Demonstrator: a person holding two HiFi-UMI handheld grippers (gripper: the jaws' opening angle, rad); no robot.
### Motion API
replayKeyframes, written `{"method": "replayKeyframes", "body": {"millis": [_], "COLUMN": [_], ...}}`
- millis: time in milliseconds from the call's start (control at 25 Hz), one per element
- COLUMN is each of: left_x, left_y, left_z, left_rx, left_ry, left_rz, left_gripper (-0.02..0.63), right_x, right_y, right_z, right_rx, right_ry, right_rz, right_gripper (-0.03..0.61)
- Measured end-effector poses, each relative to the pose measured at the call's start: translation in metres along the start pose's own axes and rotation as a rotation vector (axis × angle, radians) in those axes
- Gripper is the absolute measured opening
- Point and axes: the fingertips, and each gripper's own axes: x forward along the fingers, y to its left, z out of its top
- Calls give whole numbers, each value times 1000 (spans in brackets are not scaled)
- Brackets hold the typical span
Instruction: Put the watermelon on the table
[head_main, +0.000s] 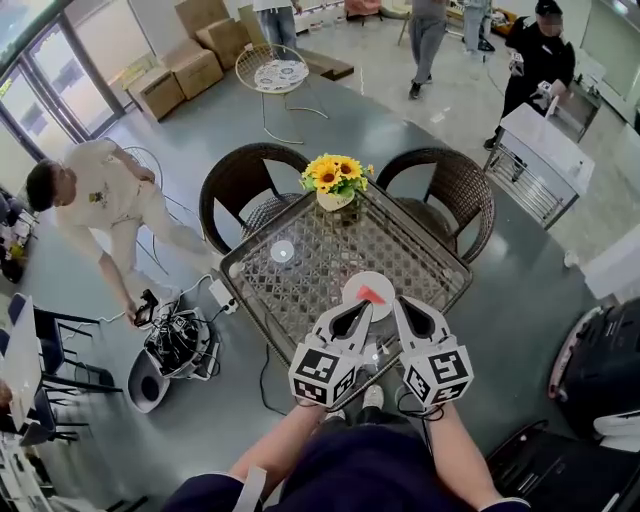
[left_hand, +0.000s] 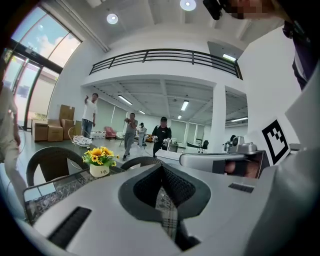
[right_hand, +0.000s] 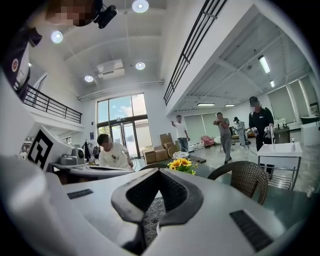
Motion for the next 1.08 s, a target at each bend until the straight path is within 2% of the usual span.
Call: {"method": "replayKeyframes", "body": {"millis": [1080], "left_x": [-11], "left_y": [-7], "left_z": [14], "left_rx": [6], "left_ry": [-22], "left_rz": [-40], "left_gripper": [5], "right_x": [-5], "right_y": [12], "right_z": [21], "right_rx": [-36], "right_ry": [-37], "right_rz": [4], "right_gripper": [3]}}
